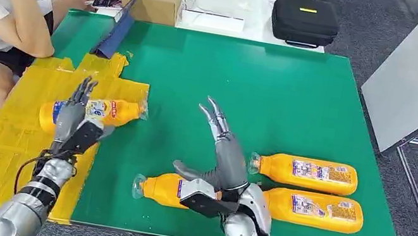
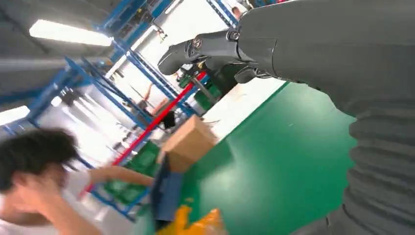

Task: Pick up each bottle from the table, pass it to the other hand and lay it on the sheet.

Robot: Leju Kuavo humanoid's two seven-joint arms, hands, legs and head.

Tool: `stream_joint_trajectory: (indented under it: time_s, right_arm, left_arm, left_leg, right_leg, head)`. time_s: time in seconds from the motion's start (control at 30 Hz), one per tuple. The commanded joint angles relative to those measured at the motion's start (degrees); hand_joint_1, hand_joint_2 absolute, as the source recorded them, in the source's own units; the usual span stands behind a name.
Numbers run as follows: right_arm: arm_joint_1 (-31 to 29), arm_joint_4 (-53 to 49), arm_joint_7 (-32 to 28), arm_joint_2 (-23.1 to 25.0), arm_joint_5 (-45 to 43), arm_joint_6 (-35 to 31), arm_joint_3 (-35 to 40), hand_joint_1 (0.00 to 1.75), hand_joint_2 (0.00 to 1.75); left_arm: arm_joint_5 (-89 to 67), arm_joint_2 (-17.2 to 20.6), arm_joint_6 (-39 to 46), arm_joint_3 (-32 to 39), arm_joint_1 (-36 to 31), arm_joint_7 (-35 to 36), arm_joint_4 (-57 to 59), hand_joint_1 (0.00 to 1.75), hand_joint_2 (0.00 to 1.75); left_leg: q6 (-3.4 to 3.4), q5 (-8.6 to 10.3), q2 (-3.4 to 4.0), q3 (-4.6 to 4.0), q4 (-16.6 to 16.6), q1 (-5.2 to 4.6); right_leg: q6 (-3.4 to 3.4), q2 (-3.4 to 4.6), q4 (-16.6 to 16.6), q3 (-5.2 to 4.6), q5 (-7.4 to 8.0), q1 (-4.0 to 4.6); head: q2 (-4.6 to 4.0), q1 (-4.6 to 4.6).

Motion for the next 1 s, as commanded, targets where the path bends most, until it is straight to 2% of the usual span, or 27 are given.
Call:
stream_joint_trajectory:
  time_s: [0.03, 0.1, 0.13, 0.23, 0.53, 0.8, 1.0]
  right_arm:
    - [-3.81, 9.1, 2.22, -3.7, 6.08, 0.61, 6.98, 0.0, 1.75]
    - [-3.94, 9.27, 2.22, -3.74, 6.14, 0.69, 7.06, 0.0, 1.75]
    - [-4.42, 9.99, 2.62, -4.18, 7.07, 1.77, 8.06, 0.0, 1.75]
    - [-6.14, 14.0, 2.58, -5.21, 7.97, 4.59, 10.72, 0.0, 1.75]
    - [-10.71, 25.36, 0.55, -5.95, 8.27, 7.45, 14.21, 0.0, 1.75]
    - [-12.62, 28.48, 1.02, -6.45, 8.49, 8.32, 15.87, 0.0, 1.75]
    - [-13.83, 31.35, 3.57, -6.16, 11.01, 4.8, 15.88, 0.0, 1.75]
  left_arm:
    - [3.1, -2.48, -2.57, 6.4, 3.16, 2.47, -15.1, 0.0, 1.75]
    - [3.35, -2.58, -2.67, 6.51, 3.14, 2.33, -14.8, 0.0, 1.75]
    - [4.05, -3.06, -2.77, 7.32, 2.94, 1.97, -14.46, 0.0, 1.75]
    - [4.66, -3.75, -3.65, 7.92, 2.55, 1.83, -13.64, 0.0, 1.75]
    - [5.02, -4.98, -2.23, 8.08, -1.34, 1.76, -6.03, 0.0, 1.75]
    - [5.61, -5.03, -2.5, 8.03, -2.42, 1.99, -3.86, 0.0, 1.75]
    - [6.54, -5.02, -2.93, 8.27, -2.15, 1.7, -2.71, 0.0, 1.75]
  left_leg:
    - [-0.19, -0.25, -0.07, 0.44, 0.11, 0.14]
    - [-0.11, -0.1, -0.01, 0.21, 0.0, 0.07]
    - [-0.17, -0.23, -0.02, 0.43, 0.07, 0.12]
    - [-0.14, -0.15, -0.04, 0.33, 0.02, 0.1]
    - [-0.12, -0.08, -0.15, 0.3, -0.01, 0.06]
    - [-0.11, -0.08, -0.12, 0.26, 0.0, 0.05]
    - [-0.17, -0.19, -0.15, 0.47, 0.06, 0.07]
  right_leg:
    - [-0.1, 0.14, -0.01, 0.48, -0.17, 0.08]
    - [-0.06, 0.11, -0.04, 0.21, -0.05, 0.04]
    - [-0.09, 0.17, -0.02, 0.43, -0.15, 0.06]
    - [-0.07, 0.12, -0.07, 0.36, -0.08, 0.06]
    - [-0.06, 0.0, -0.05, 0.32, -0.07, 0.01]
    - [-0.04, 0.01, -0.03, 0.29, -0.06, 0.01]
    - [-0.07, 0.06, 0.0, 0.5, -0.14, 0.02]
  head:
    - [0.0, 0.0]
    - [0.0, 0.0]
    - [0.02, 0.0]
    - [0.0, 0.0]
    - [0.0, 0.02]
    - [0.0, 0.0]
    - [0.0, 0.0]
